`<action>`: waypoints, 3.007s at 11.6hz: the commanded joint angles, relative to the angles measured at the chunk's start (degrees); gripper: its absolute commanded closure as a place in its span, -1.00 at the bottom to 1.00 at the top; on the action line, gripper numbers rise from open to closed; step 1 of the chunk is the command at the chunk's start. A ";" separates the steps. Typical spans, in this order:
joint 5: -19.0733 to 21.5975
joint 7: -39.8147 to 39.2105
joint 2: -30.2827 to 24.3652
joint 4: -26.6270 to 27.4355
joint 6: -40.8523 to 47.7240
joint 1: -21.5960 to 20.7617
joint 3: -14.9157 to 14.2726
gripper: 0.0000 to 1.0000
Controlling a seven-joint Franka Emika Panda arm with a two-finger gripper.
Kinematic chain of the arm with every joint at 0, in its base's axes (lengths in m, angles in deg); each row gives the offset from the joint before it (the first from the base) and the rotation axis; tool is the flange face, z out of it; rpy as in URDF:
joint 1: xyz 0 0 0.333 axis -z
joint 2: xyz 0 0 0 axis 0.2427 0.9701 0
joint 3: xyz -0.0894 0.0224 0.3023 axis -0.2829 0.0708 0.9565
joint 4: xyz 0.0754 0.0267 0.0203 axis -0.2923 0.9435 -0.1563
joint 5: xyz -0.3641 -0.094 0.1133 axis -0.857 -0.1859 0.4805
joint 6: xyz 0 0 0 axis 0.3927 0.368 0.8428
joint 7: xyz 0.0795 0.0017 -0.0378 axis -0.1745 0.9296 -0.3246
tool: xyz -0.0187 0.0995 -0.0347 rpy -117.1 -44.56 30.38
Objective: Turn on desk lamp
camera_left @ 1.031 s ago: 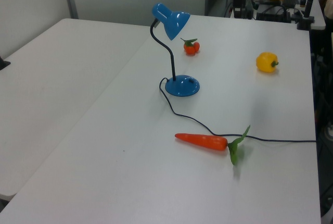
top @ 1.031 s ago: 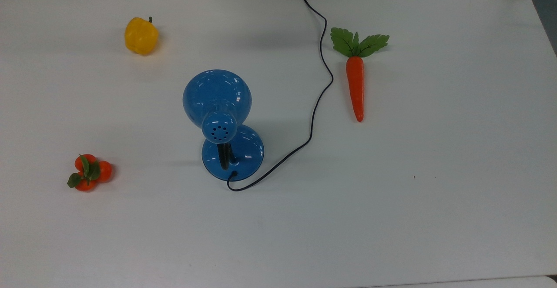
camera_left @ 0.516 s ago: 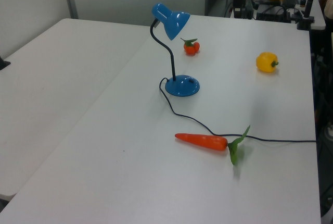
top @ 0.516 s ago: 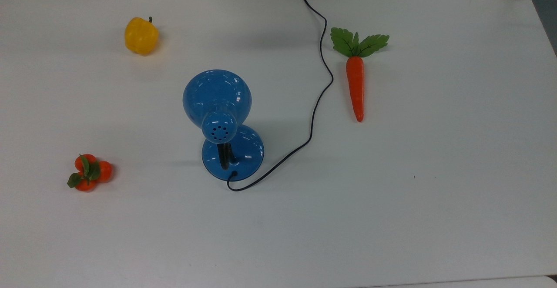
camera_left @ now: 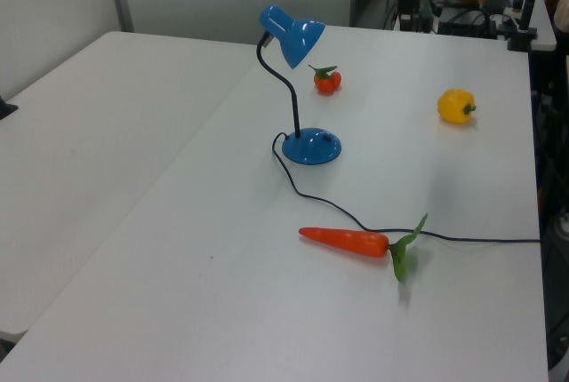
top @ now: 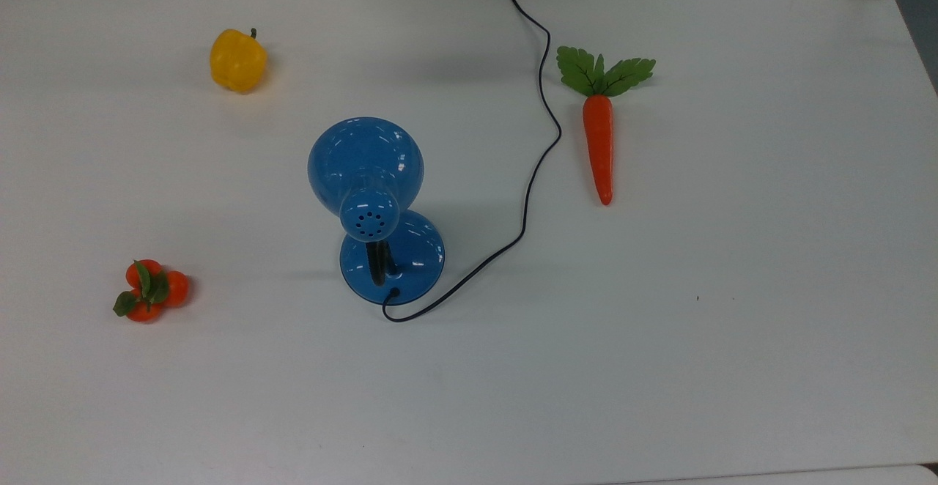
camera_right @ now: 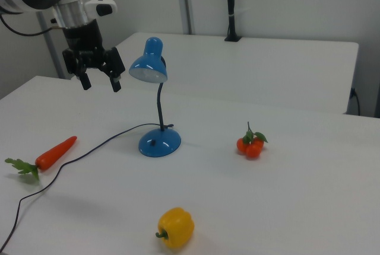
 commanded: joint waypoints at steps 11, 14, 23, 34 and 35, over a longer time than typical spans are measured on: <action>0.85 -0.16 1.29 -1.11 1.50 0.32 0.01 1.00; 1.12 -0.15 2.52 -0.06 0.80 0.32 0.01 1.00; 1.12 1.51 7.26 12.41 -18.51 0.67 0.01 1.00; 1.03 6.70 19.84 16.12 -50.69 0.05 0.19 1.00; 0.94 6.61 20.10 15.94 -50.88 0.06 0.19 1.00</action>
